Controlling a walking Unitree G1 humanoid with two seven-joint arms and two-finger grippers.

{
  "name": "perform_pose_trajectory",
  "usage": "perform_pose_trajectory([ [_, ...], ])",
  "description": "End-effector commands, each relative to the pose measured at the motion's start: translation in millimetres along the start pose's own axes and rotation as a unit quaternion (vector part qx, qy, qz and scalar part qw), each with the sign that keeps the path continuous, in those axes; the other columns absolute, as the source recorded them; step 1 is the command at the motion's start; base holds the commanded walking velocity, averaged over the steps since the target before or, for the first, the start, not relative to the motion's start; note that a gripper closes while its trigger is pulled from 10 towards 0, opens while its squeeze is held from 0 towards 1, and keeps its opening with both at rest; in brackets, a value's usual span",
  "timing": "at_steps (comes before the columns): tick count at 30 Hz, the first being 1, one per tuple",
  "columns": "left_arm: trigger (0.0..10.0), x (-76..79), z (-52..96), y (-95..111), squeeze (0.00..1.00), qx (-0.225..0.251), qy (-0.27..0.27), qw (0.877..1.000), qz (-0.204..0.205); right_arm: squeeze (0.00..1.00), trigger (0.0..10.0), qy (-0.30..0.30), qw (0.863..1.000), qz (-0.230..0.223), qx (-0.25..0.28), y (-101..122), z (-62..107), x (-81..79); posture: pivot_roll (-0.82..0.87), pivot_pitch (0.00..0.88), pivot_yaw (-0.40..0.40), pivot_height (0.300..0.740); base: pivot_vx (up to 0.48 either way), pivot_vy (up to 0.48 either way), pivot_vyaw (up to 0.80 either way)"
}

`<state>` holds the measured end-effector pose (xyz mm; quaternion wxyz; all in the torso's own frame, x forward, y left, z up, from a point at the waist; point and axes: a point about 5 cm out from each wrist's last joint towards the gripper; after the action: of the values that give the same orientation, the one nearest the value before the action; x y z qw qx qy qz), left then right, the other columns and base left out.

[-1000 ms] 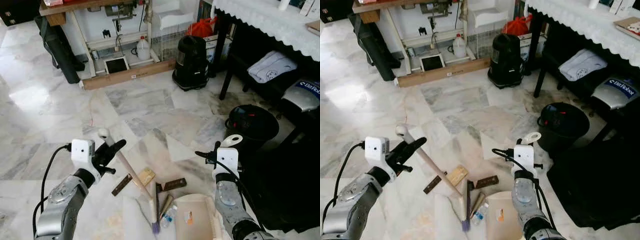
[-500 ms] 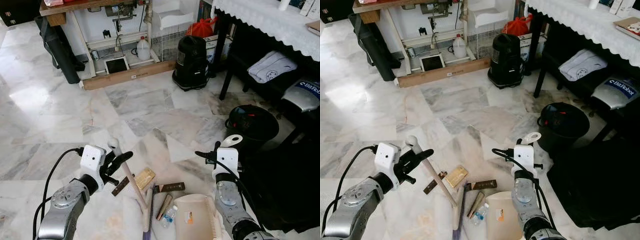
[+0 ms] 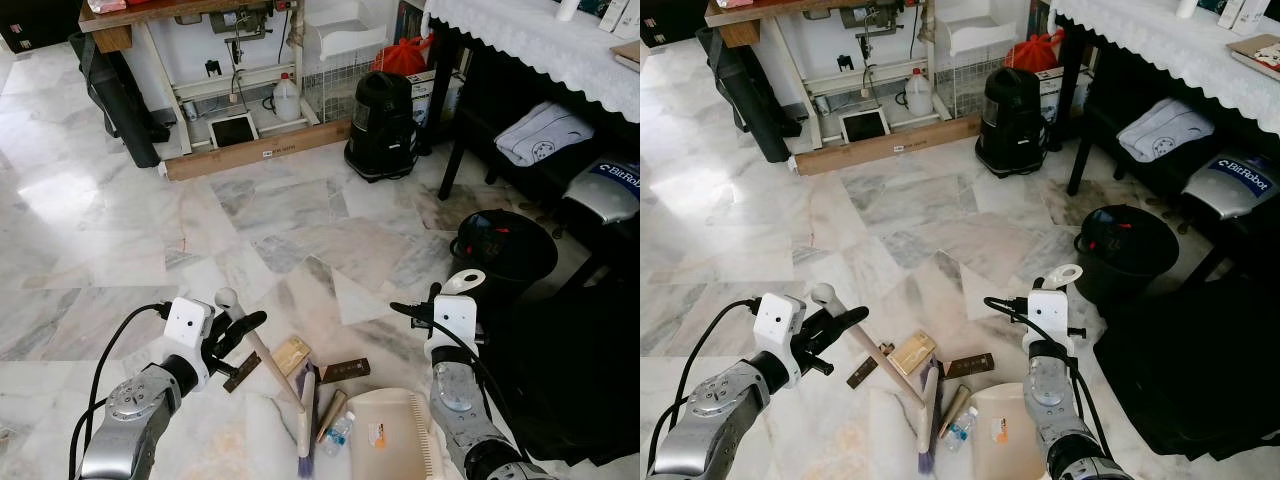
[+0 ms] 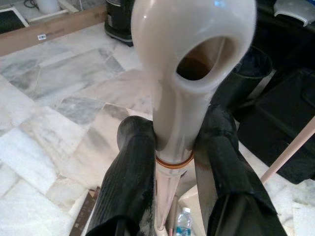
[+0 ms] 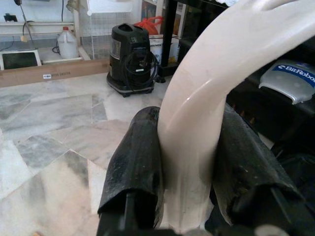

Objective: Sweep floor

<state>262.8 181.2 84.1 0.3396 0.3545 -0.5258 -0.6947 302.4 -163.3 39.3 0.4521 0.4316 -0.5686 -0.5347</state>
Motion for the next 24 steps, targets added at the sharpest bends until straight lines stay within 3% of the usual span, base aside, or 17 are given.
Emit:
perform_pose_trajectory([
  [1,10.0,10.5,10.7,-26.5,0.00,-0.089,-0.068,0.993,0.032,0.00,10.0,-0.001,1.000,0.001,-0.009,-1.9,0.2,-0.4,0.16,0.109,0.064,0.740,0.000,0.000,0.00],
  [4,10.0,14.6,20.2,-35.5,0.00,-0.124,-0.108,0.985,0.052,0.00,10.0,0.000,1.000,0.001,-0.009,-1.9,0.1,-0.8,0.16,0.109,0.063,0.740,0.000,0.000,0.00],
  [10,10.0,21.2,23.1,-35.5,0.00,-0.130,-0.138,0.979,0.077,0.00,10.0,0.000,1.000,0.001,-0.010,-1.9,0.0,-0.9,0.16,0.110,0.064,0.740,0.000,0.000,0.00],
  [16,10.0,22.9,17.7,-26.5,0.00,-0.103,-0.137,0.978,0.118,0.00,10.0,0.000,1.000,0.002,-0.011,-2.2,0.1,-0.7,0.16,0.110,0.063,0.740,0.000,0.000,0.00],
  [24,10.0,10.9,4.8,-1.4,0.00,-0.017,-0.091,0.981,0.169,0.00,10.0,0.001,1.000,-0.001,-0.010,-1.7,0.2,-2.3,0.16,0.109,0.063,0.740,0.000,0.000,0.00],
])
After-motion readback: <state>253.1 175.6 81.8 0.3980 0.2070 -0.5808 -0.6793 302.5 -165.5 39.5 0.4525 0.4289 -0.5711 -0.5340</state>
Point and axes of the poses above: a point about 5 cm out from each wrist's last joint towards the gripper, its own z axis pointing back from the gripper into the wrist, its own y axis along the axis of the wrist's last joint, x = y × z, and after that the axes turned 10 degrees about -z, right-handed
